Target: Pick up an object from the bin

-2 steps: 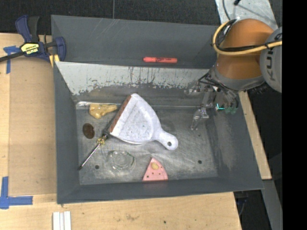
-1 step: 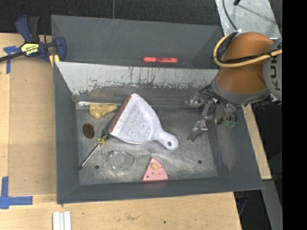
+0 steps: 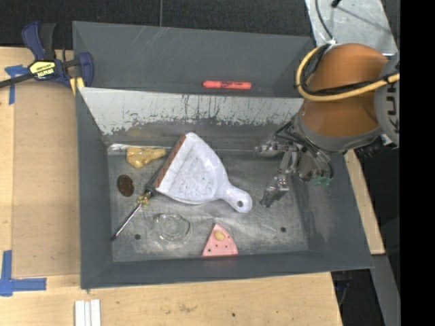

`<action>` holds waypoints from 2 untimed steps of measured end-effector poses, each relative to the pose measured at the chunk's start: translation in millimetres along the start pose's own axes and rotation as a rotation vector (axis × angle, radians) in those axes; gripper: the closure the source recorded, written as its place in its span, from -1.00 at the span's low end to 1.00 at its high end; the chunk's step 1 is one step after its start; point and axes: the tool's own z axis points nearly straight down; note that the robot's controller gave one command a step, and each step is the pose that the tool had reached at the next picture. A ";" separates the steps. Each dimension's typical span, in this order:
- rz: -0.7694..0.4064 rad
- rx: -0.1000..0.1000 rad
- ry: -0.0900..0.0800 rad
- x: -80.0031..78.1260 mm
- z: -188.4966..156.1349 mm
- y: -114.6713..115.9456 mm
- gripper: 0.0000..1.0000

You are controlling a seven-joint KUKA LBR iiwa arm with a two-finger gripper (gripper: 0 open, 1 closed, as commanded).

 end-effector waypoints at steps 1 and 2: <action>-0.008 -0.002 -0.016 11.4 -7.3 4.4 -1.00; 0.060 -0.001 -0.010 36.3 51.6 -18.4 -1.00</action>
Offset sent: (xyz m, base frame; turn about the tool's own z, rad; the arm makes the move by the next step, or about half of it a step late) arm -0.0536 -0.0293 -0.0816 0.0415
